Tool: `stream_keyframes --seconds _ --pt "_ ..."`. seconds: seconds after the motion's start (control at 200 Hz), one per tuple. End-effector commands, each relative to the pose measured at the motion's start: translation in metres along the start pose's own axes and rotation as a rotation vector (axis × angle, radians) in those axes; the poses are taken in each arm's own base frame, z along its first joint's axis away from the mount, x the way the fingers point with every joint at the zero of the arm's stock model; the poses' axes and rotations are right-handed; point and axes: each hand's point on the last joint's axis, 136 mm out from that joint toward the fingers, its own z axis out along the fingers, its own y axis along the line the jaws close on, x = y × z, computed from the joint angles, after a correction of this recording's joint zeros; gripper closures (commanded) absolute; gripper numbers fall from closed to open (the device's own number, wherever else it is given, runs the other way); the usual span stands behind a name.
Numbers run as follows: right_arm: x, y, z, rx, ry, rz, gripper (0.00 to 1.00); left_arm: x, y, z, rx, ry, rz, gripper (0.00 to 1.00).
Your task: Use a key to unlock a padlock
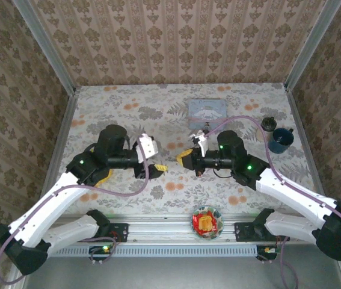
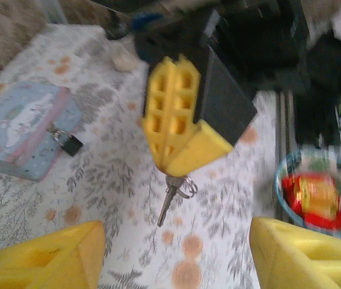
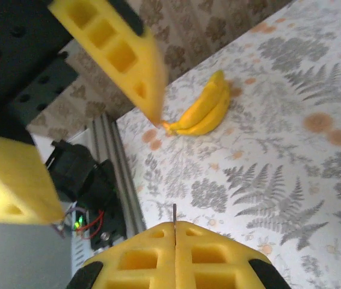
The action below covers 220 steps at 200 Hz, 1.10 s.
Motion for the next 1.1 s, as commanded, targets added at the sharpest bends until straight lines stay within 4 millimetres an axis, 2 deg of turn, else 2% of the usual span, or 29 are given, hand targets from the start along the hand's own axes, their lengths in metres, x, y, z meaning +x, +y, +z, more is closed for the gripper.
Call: stream_keyframes --seconds 0.0,0.12,0.235,0.34,0.485,0.705,1.095 --pt "-0.041 0.000 -0.011 0.004 -0.207 0.040 1.00 -0.034 0.033 -0.014 -0.109 -0.207 -0.243 0.40" --pt "-0.051 -0.004 -0.013 0.004 -0.291 0.090 1.00 -0.037 0.057 -0.020 -0.097 -0.332 -0.489 0.41" --pt "-0.060 -0.008 -0.016 -0.004 -0.379 0.132 1.00 -0.043 0.055 -0.016 0.023 -0.411 -0.580 0.44" --pt "-0.068 -0.005 -0.016 -0.037 -0.422 0.144 1.00 -0.047 0.053 -0.010 0.077 -0.416 -0.613 0.46" --pt "-0.075 -0.001 -0.017 -0.069 -0.458 0.159 1.00 -0.048 0.052 -0.002 0.134 -0.412 -0.640 0.53" --pt "-0.083 0.005 -0.019 -0.110 -0.485 0.171 1.00 -0.057 0.039 0.006 0.260 -0.425 -0.629 0.55" --pt "-0.086 0.010 -0.020 -0.129 -0.489 0.161 1.00 -0.057 0.040 0.013 0.291 -0.421 -0.640 0.64"
